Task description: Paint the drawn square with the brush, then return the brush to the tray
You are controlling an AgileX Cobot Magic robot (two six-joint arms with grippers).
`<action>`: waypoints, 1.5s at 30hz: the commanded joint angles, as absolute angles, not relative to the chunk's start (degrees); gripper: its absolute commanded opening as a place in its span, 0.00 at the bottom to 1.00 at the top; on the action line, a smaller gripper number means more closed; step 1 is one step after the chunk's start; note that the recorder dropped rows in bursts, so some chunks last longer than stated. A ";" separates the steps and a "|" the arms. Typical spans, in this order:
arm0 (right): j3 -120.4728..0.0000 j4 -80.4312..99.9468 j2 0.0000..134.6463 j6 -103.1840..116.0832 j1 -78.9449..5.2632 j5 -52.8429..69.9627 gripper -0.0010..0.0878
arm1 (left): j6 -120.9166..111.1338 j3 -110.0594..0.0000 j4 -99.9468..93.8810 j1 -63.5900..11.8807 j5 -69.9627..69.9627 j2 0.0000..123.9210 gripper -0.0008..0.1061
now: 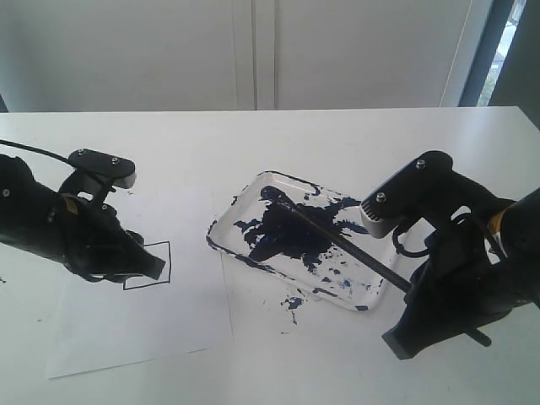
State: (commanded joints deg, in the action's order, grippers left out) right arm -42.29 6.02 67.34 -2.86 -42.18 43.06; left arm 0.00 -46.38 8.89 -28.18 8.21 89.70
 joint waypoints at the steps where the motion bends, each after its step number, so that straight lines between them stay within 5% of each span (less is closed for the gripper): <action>1: -42.29 6.02 67.34 -2.86 -42.18 43.06 0.01 | 0.00 -46.38 8.89 -28.39 7.94 90.10 0.44; 21: -42.29 6.02 67.34 -2.86 -42.18 42.67 0.01 | 4.26 -46.38 5.54 -31.54 10.07 98.32 0.43; 38: -42.29 6.02 67.34 -2.86 -42.18 42.56 0.01 | 14.71 -46.14 -9.51 -31.43 31.50 98.32 0.43; 45: -42.29 6.02 67.34 -2.86 -42.18 41.93 0.01 | 15.83 -44.79 -9.01 -31.43 31.59 87.93 0.43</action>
State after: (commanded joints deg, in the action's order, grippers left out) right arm -42.29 6.02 67.34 -2.86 -42.18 41.93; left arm 15.83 -44.79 -9.01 -31.43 31.59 87.93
